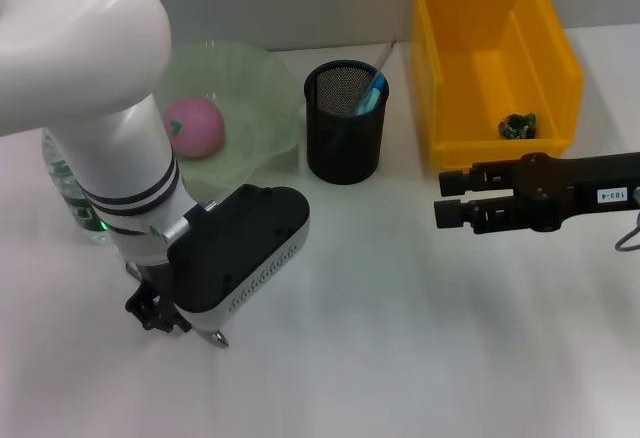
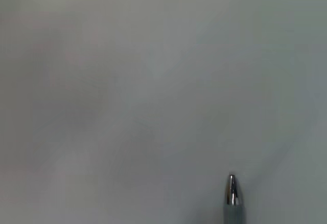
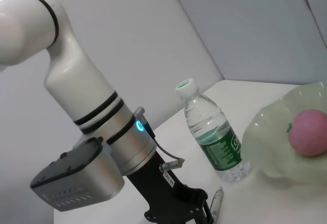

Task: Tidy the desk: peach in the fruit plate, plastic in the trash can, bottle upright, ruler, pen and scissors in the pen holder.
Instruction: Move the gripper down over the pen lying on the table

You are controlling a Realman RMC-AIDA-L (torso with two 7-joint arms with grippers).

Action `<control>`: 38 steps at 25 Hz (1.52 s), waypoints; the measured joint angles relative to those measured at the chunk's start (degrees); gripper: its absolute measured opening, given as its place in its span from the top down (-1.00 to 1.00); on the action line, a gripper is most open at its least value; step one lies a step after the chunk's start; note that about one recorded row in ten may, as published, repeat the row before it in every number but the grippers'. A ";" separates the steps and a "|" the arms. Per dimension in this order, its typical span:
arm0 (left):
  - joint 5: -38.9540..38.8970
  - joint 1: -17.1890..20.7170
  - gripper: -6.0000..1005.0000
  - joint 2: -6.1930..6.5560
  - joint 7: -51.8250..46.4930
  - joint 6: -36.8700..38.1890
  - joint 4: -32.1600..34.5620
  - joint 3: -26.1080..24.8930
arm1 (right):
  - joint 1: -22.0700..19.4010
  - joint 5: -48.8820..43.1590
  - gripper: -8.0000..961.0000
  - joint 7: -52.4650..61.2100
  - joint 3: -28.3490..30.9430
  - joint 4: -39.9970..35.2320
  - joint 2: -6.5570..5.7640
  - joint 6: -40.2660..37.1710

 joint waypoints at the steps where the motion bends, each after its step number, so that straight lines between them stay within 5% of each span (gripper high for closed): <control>1: -0.01 -0.04 0.42 -0.02 0.00 -0.11 -0.26 -0.05 | 0.10 0.00 -0.49 0.01 0.00 -0.01 0.00 -0.02; 38: -1.83 -1.60 0.48 -0.97 1.12 -1.74 -5.03 -0.33 | 1.08 -1.43 -0.49 0.03 0.00 -0.04 0.09 0.20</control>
